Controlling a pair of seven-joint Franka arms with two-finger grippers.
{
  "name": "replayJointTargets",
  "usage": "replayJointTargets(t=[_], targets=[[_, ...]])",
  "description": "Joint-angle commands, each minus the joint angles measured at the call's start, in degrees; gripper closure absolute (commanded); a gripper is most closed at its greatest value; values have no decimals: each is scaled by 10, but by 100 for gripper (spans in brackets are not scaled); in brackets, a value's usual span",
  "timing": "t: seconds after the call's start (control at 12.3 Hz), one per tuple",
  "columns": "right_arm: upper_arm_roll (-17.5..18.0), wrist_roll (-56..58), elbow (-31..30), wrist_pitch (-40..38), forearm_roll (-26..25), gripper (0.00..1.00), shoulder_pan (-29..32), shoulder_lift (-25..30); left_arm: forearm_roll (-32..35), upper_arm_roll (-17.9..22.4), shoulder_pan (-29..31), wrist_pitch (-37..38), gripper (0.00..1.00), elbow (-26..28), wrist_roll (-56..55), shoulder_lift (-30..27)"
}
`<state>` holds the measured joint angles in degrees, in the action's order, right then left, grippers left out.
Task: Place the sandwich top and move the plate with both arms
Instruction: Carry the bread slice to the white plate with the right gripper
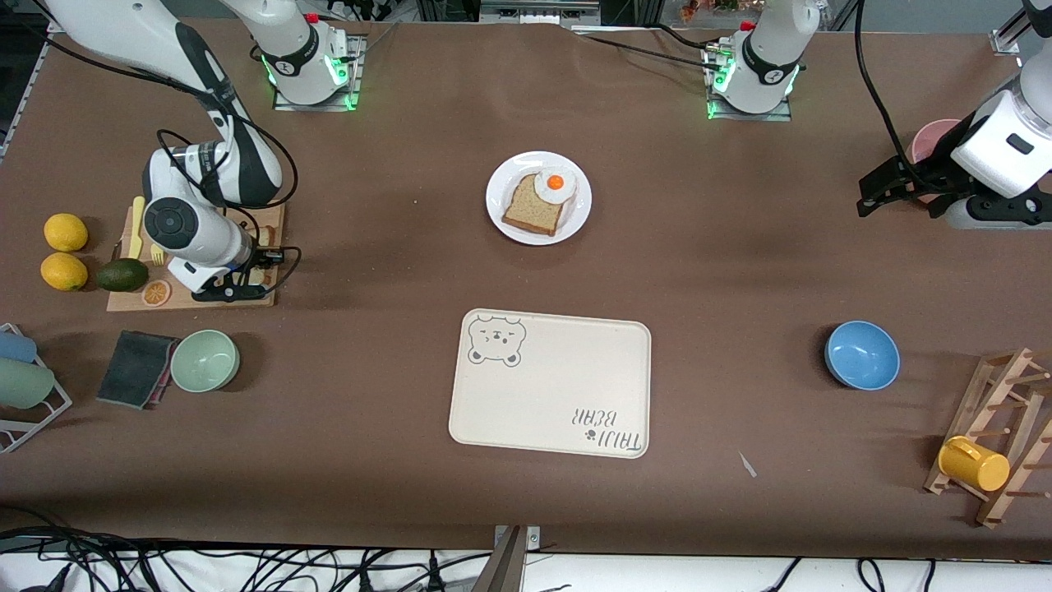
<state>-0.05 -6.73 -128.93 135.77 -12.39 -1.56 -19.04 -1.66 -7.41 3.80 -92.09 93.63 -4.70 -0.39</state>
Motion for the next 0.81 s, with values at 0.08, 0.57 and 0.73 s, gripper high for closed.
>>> replayJointTargets(t=[0.08,0.57,0.73], targets=[[18,-8,34,-32,-10,100,-3,1,18,-1,-4,7,0,-2,-5,-3],[107,-41,222,-284,1,100,-16,2,18,-1,-4,7,0,-2,-5,-3],[167,-91,256,-332,2,100,-15,2,18,-1,-4,7,0,-2,-5,-3]])
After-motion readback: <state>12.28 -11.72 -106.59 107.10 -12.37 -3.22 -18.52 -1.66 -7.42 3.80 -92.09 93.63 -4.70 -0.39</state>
